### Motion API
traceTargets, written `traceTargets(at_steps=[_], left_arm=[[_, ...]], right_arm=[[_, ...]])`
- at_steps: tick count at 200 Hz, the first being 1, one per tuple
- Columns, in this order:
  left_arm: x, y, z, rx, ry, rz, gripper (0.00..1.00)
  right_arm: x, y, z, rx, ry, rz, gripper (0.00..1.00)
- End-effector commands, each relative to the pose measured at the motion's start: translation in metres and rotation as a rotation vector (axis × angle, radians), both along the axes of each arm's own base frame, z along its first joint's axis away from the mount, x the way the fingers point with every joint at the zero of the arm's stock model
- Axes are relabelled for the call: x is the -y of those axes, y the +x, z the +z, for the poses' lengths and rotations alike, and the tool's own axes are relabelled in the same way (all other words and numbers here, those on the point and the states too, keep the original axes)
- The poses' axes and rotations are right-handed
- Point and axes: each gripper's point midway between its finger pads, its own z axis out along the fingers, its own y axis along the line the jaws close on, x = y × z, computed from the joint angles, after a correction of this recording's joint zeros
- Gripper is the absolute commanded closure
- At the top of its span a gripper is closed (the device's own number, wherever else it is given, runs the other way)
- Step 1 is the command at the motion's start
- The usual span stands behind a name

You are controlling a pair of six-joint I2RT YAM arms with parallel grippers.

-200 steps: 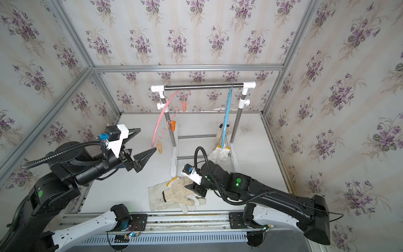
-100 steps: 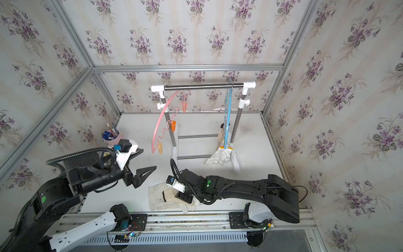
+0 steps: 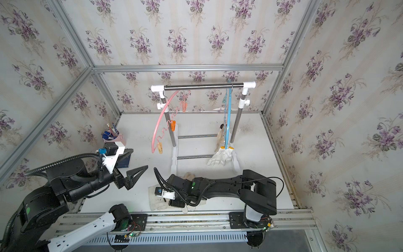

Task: Clip the gloves onto a hanger to dry
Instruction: Pick up the glove from the center of the board.

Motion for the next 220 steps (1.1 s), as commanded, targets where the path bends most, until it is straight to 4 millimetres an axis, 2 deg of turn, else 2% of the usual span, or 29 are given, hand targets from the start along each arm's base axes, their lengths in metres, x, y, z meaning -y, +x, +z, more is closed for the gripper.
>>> traceTargets(at_steps=[1, 43, 93, 110, 120, 129, 131, 138, 143, 145, 182, 220], left_arm=[[-0.003, 0.003, 0.004, 0.015, -0.002, 0.022, 0.00], [-0.005, 0.004, 0.005, 0.020, -0.006, 0.035, 0.00], [-0.005, 0.005, 0.006, 0.025, -0.008, 0.041, 0.00], [-0.004, 0.007, 0.006, 0.023, -0.010, 0.041, 0.00], [-0.003, 0.007, 0.006, 0.024, -0.013, 0.038, 0.00], [-0.002, 0.007, 0.006, 0.024, -0.014, 0.035, 0.00], [-0.001, 0.007, 0.007, 0.025, -0.014, 0.034, 0.00], [0.000, 0.007, 0.007, 0.025, -0.017, 0.031, 0.00], [0.001, 0.007, 0.008, 0.027, -0.017, 0.025, 0.00], [0.001, 0.007, 0.007, 0.026, -0.016, 0.024, 0.00], [0.012, 0.009, 0.010, 0.030, -0.004, -0.023, 0.00], [0.031, 0.015, 0.020, 0.063, 0.016, -0.089, 0.00]], right_arm=[[-0.004, -0.001, -0.001, 0.011, -0.005, 0.029, 0.51], [-0.011, 0.004, -0.011, 0.027, -0.024, 0.020, 0.53], [-0.011, 0.005, -0.017, 0.038, -0.042, 0.010, 0.61], [-0.010, 0.006, -0.017, 0.043, -0.046, 0.000, 0.72], [-0.009, 0.007, -0.017, 0.047, -0.048, -0.004, 0.74], [-0.008, 0.008, -0.016, 0.049, -0.049, -0.009, 0.82], [-0.008, 0.008, -0.015, 0.050, -0.048, -0.011, 0.87], [-0.007, 0.008, -0.014, 0.052, -0.049, -0.017, 0.95], [-0.005, 0.009, -0.012, 0.055, -0.052, -0.022, 0.97], [-0.005, 0.009, -0.012, 0.056, -0.051, -0.023, 1.00], [0.012, 0.022, 0.010, 0.135, -0.035, -0.076, 1.00], [0.043, 0.051, 0.057, 0.240, 0.047, -0.191, 1.00]])
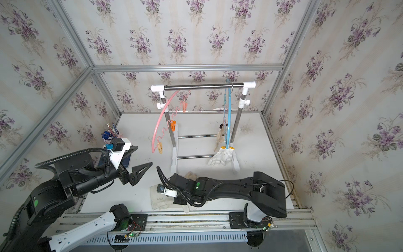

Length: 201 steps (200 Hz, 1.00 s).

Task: Clip the gloves onto a hanger to dry
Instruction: Pick up the glove from the center of the board.

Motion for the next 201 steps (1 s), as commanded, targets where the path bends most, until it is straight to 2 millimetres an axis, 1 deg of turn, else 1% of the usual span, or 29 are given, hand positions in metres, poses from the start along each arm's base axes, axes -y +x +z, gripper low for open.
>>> traceTargets(at_steps=[1, 15, 18, 25, 41, 58, 65, 78, 88, 100, 109, 128, 151, 160, 171, 179, 201], left_arm=[[0.015, 0.002, 0.016, 0.062, -0.011, -0.067, 0.00], [0.026, 0.004, 0.020, 0.080, -0.009, -0.113, 0.00], [0.029, 0.004, 0.021, 0.084, -0.010, -0.126, 0.00], [0.036, 0.004, 0.023, 0.096, -0.013, -0.158, 0.00], [0.059, -0.001, 0.024, 0.110, -0.017, -0.286, 0.00], [0.086, -0.007, 0.017, 0.097, -0.031, -0.429, 0.00], [0.096, -0.008, 0.012, 0.098, -0.034, -0.481, 0.00], [0.112, -0.011, 0.000, 0.130, -0.030, -0.569, 0.00], [0.121, -0.011, -0.010, 0.165, -0.020, -0.619, 0.00], [0.131, -0.013, -0.021, 0.205, -0.007, -0.687, 0.02], [0.139, -0.015, -0.028, 0.223, -0.002, -0.736, 0.05], [0.150, -0.010, -0.043, 0.218, 0.012, -0.778, 0.08], [0.160, 0.004, -0.057, 0.246, 0.012, -0.759, 0.12], [0.163, 0.011, -0.061, 0.262, 0.008, -0.735, 0.12], [0.163, 0.020, -0.066, 0.279, -0.001, -0.699, 0.15], [0.162, 0.027, -0.067, 0.295, -0.013, -0.668, 0.16], [0.158, 0.044, -0.067, 0.324, -0.056, -0.599, 0.19]], right_arm=[[0.022, 0.026, 0.021, 0.080, 0.017, -0.098, 1.00], [0.039, 0.040, 0.042, 0.087, 0.061, -0.150, 1.00], [0.043, 0.044, 0.044, 0.085, 0.062, -0.162, 1.00], [0.052, 0.051, 0.057, 0.088, 0.092, -0.189, 1.00], [0.074, 0.068, 0.086, 0.079, 0.169, -0.247, 1.00], [0.096, 0.080, 0.118, 0.061, 0.276, -0.290, 1.00], [0.104, 0.084, 0.132, 0.061, 0.324, -0.305, 1.00], [0.117, 0.089, 0.152, 0.063, 0.395, -0.328, 1.00], [0.124, 0.089, 0.164, 0.066, 0.437, -0.332, 1.00], [0.131, 0.089, 0.174, 0.073, 0.463, -0.340, 1.00], [0.133, 0.088, 0.179, 0.070, 0.471, -0.337, 1.00], [0.135, 0.082, 0.190, 0.062, 0.485, -0.316, 1.00], [0.139, 0.076, 0.210, 0.073, 0.527, -0.289, 1.00], [0.140, 0.073, 0.218, 0.078, 0.545, -0.275, 1.00], [0.142, 0.070, 0.226, 0.082, 0.563, -0.259, 1.00], [0.143, 0.067, 0.232, 0.081, 0.576, -0.245, 1.00], [0.143, 0.060, 0.240, 0.061, 0.582, -0.206, 1.00]])
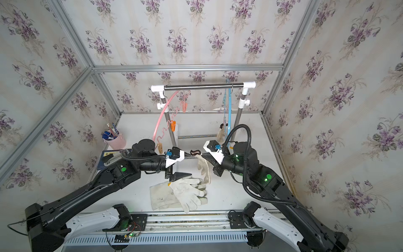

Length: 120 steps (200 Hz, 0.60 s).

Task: Clip the gloves onto a hanger to dry
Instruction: Pick up the glove from the center of the board.

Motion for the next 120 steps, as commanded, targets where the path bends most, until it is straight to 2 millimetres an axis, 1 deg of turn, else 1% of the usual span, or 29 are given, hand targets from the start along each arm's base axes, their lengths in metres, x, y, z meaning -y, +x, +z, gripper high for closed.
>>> traceTargets(at_steps=[1, 19, 38, 58, 77, 93, 120], left_arm=[[0.002, 0.021, 0.031, 0.105, -0.144, 0.064, 0.20], [0.001, 0.030, 0.034, 0.095, -0.186, 0.077, 0.22], [0.005, 0.030, 0.038, 0.071, -0.220, 0.048, 0.24], [0.009, 0.026, 0.041, 0.038, -0.256, 0.007, 0.25], [0.011, 0.016, 0.044, 0.000, -0.278, -0.052, 0.26], [0.013, 0.009, 0.042, -0.031, -0.272, -0.094, 0.28], [0.014, 0.008, 0.040, -0.043, -0.285, -0.107, 0.33]], right_arm=[[-0.004, -0.014, 0.007, -0.008, 0.009, 0.086, 1.00], [-0.006, -0.018, 0.012, -0.017, 0.007, 0.117, 1.00], [-0.006, -0.021, 0.017, -0.010, 0.010, 0.132, 1.00], [-0.006, -0.024, 0.022, -0.005, 0.021, 0.146, 1.00], [-0.006, -0.024, 0.024, 0.000, 0.026, 0.146, 1.00], [-0.006, -0.025, 0.029, 0.009, 0.038, 0.151, 1.00], [-0.009, -0.027, 0.037, 0.014, 0.060, 0.169, 1.00]])
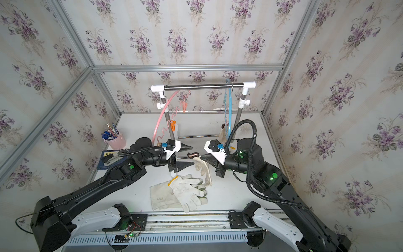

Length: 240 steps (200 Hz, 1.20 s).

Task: Clip the gloves onto a hanger to dry
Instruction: Pick up the glove from the center of the board.

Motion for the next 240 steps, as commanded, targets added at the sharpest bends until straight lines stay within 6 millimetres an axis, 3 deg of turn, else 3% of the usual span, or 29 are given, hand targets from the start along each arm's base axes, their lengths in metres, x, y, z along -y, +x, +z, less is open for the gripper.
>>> traceTargets(at_steps=[1, 65, 127, 165, 188, 214, 229, 240], left_arm=[[0.002, -0.008, 0.011, 0.005, -0.051, -0.057, 0.33], [0.005, -0.008, 0.027, -0.017, -0.148, -0.079, 0.44], [0.005, -0.009, 0.024, -0.053, -0.149, -0.085, 0.78], [0.004, -0.006, 0.024, -0.057, -0.155, -0.058, 0.85], [0.003, -0.003, 0.023, -0.055, -0.137, -0.022, 0.97], [0.002, 0.006, 0.013, -0.013, -0.031, 0.068, 1.00], [-0.001, 0.010, 0.011, 0.021, 0.020, 0.101, 1.00], [-0.002, 0.016, 0.007, 0.037, 0.069, 0.148, 1.00]], right_arm=[[-0.004, -0.004, 0.012, 0.025, 0.032, 0.036, 1.00], [-0.007, -0.003, 0.021, 0.033, 0.069, 0.040, 1.00], [-0.007, 0.002, 0.022, 0.045, 0.081, 0.018, 1.00], [-0.005, 0.007, 0.021, 0.058, 0.097, -0.014, 1.00], [0.000, 0.019, 0.018, 0.061, 0.087, -0.086, 1.00], [0.016, 0.040, 0.024, 0.090, 0.098, -0.248, 0.58], [0.029, 0.054, 0.029, 0.105, 0.105, -0.361, 0.41], [0.038, 0.065, 0.032, 0.111, 0.104, -0.448, 0.39]])
